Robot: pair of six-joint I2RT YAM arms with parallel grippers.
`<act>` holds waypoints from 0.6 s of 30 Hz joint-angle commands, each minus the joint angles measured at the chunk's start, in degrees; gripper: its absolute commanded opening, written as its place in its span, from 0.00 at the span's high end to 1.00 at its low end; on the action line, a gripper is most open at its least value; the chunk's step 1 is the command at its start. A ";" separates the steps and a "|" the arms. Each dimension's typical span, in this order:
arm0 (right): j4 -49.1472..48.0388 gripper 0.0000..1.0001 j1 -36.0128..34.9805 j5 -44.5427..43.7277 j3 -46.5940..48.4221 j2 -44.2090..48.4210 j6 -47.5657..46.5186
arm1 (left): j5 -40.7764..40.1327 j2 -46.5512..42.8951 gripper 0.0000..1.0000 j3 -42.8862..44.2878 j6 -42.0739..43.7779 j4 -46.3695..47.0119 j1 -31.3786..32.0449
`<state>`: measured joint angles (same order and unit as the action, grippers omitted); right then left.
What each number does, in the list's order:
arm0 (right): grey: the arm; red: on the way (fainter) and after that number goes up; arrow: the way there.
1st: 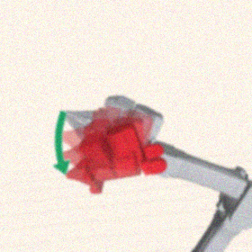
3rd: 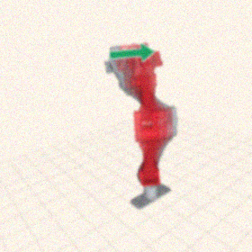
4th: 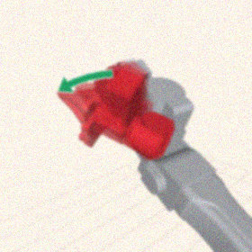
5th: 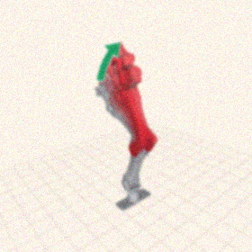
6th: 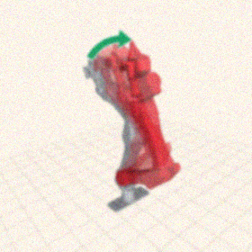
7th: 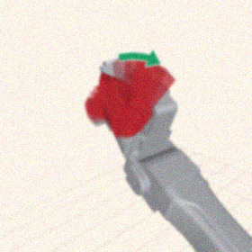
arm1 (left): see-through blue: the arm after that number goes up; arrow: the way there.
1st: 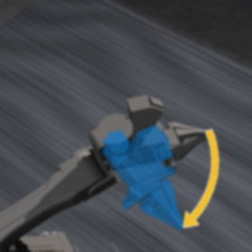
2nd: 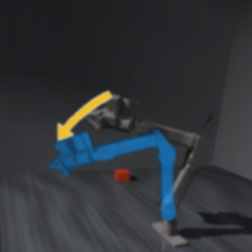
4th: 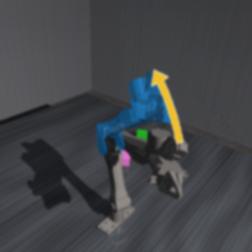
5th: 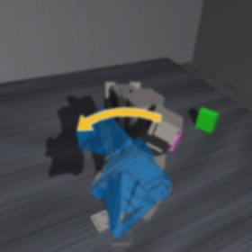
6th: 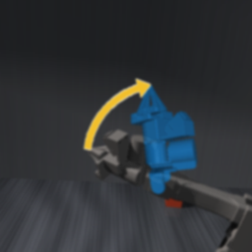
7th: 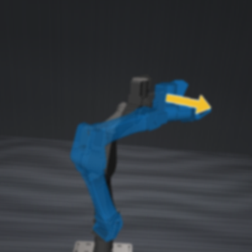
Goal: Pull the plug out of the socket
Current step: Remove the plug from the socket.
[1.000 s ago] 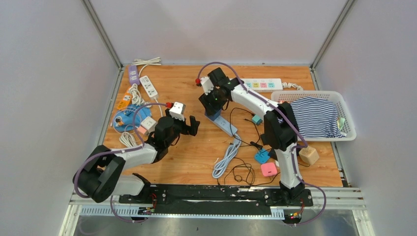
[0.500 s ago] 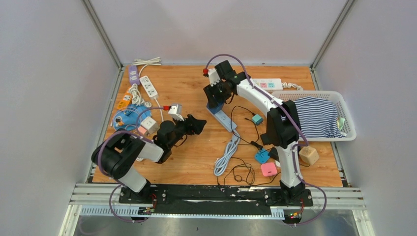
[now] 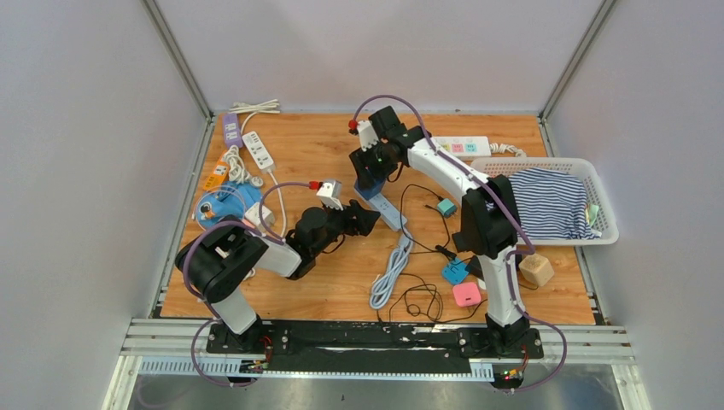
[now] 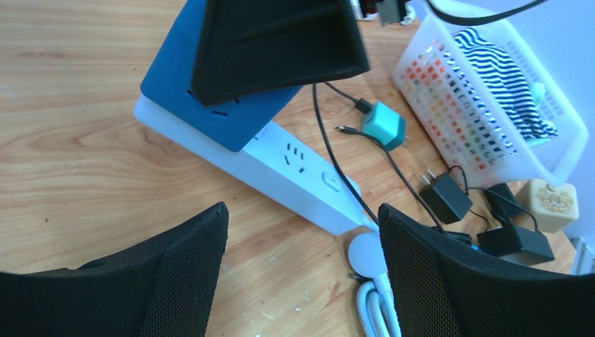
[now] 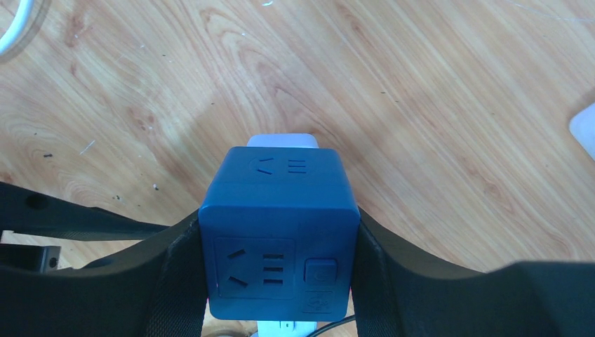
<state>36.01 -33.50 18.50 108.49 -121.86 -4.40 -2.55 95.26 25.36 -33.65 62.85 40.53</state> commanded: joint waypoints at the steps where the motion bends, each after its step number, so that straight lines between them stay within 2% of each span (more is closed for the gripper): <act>1: 0.22 1.00 -2.38 1.60 3.10 0.75 2.75 | -8.40 0.48 0.18 -1.03 -3.63 -0.27 0.86; 8: 0.05 1.00 -2.49 3.55 2.80 2.61 4.80 | -11.87 3.78 0.19 0.26 -12.79 -2.42 0.89; 18: -0.40 1.00 -2.46 8.56 1.88 3.99 7.62 | -9.87 6.93 0.20 1.17 -15.73 0.15 0.89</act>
<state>35.70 -35.51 22.55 110.00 -121.34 0.10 -11.46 100.86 25.45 -47.42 60.84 41.08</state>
